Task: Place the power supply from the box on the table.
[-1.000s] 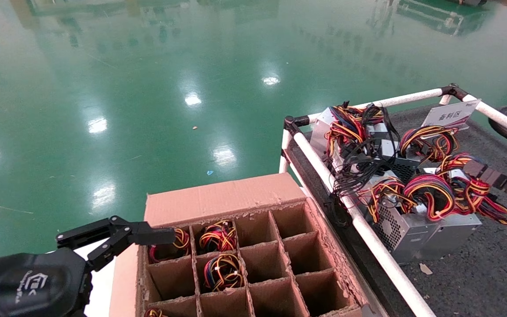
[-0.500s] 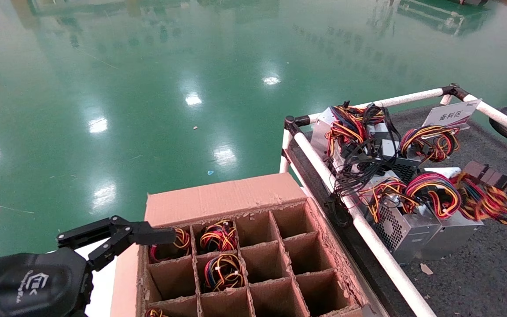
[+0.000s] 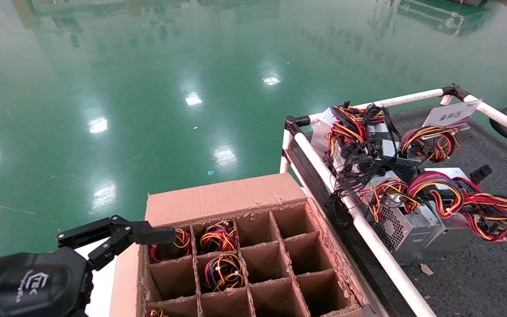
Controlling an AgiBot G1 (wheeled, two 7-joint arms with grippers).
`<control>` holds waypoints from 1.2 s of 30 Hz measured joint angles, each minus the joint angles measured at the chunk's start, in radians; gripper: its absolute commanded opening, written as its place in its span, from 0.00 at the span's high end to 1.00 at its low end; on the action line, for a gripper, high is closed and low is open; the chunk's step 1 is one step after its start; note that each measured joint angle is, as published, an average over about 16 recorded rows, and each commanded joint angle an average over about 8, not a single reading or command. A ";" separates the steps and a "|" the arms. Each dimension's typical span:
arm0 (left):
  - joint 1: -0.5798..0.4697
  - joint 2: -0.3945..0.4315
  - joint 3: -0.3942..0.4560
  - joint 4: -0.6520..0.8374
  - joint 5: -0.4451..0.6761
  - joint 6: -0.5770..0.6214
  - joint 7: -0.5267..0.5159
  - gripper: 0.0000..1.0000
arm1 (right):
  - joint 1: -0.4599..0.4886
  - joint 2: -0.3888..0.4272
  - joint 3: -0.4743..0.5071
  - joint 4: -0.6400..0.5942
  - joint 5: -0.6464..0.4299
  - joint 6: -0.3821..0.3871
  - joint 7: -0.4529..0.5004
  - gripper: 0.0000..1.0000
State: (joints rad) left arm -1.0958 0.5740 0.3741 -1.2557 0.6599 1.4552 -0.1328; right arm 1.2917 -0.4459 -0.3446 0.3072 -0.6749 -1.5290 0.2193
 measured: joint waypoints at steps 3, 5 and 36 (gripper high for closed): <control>0.000 0.000 0.000 0.000 0.000 0.000 0.000 0.00 | -0.003 0.000 0.003 0.033 0.000 -0.003 -0.005 0.00; 0.000 0.000 0.000 0.000 0.000 0.000 0.000 0.00 | -0.007 -0.003 0.005 0.059 -0.001 -0.004 -0.007 0.00; 0.000 0.000 0.000 0.000 0.000 0.000 0.000 0.00 | -0.123 -0.092 0.039 0.572 -0.031 0.016 -0.022 0.00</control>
State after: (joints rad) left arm -1.0958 0.5739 0.3743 -1.2555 0.6596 1.4550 -0.1326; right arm 1.1684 -0.5384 -0.3057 0.8792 -0.7064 -1.5128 0.1976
